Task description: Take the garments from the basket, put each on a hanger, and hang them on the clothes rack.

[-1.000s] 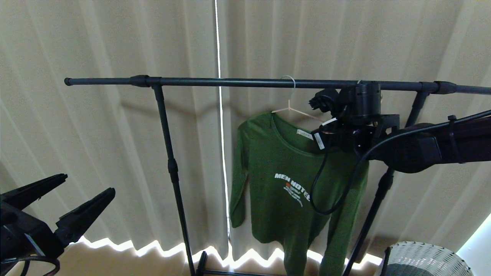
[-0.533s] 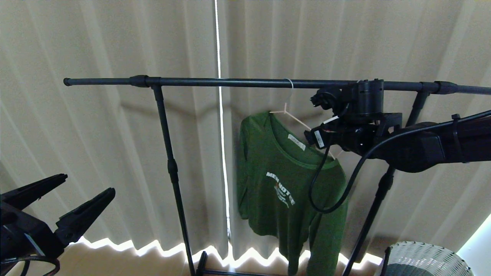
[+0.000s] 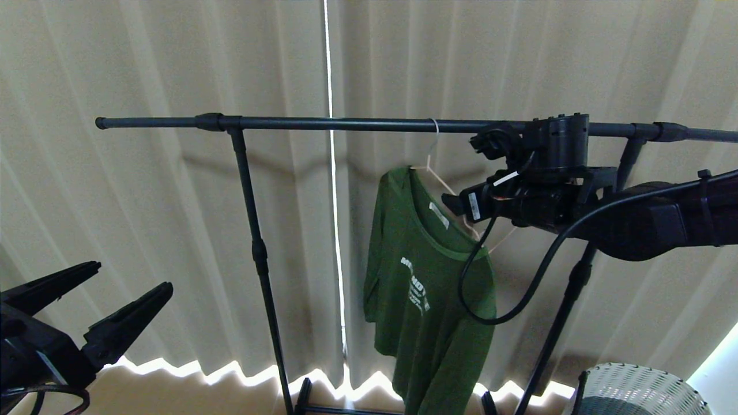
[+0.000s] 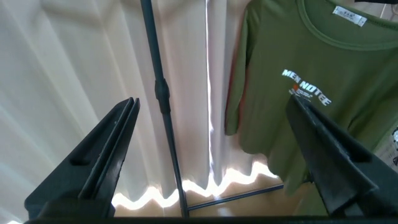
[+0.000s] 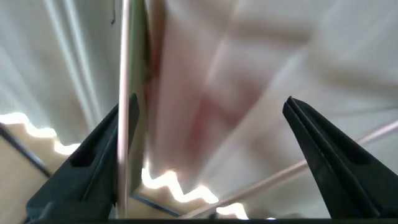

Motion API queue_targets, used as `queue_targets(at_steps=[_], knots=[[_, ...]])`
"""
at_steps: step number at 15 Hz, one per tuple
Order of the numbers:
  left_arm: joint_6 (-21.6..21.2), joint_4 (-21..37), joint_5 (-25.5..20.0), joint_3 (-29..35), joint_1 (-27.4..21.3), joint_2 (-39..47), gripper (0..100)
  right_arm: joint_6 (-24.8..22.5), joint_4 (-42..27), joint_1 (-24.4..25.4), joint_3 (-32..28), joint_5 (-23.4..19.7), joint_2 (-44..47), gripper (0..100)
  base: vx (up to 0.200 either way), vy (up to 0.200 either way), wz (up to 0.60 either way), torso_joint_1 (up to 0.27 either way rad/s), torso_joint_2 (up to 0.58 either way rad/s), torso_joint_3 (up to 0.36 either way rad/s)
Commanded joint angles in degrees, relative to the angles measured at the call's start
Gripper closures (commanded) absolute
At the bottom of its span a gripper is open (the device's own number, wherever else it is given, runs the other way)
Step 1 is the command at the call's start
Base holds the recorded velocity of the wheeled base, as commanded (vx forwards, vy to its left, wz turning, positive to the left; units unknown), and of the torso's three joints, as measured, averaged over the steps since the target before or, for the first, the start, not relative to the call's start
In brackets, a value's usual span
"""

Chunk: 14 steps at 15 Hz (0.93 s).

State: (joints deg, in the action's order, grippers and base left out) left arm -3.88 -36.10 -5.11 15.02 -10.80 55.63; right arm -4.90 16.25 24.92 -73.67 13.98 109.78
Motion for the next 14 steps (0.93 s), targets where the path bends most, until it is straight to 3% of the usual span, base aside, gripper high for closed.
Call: queue_targets(at_steps=[1,4,9,11,14], knots=[[0.0,0.0,0.0,0.1,0.1,0.0,0,1.3,0.0,0.4,1.5,-2.0,-2.2,0,0.0,0.0,0.0,0.0,0.0,0.0],[0.0,0.0,0.0,0.1,0.1,0.0,0,3.1,1.6,0.5,5.3,-6.2,-5.3,0,0.0,0.0,0.0,0.0,0.0,0.0],[0.0,0.0,0.0,0.0,0.1,0.1,0,4.3,12.4,0.5,12.8,-10.4,-7.2,0,0.0,0.0,0.0,0.0,0.0,0.0],[0.0,0.0,0.0,0.1,0.3,0.1,0,4.5,14.2,0.5,13.3,-10.6,-7.7,0,0.0,0.0,0.0,0.0,0.0,0.0],[-0.1,0.0,0.1,0.0,2.0,-0.3,0,5.2,14.4,0.0,20.0,-10.5,-15.6,0,0.0,0.0,0.0,0.0,0.0,0.0]])
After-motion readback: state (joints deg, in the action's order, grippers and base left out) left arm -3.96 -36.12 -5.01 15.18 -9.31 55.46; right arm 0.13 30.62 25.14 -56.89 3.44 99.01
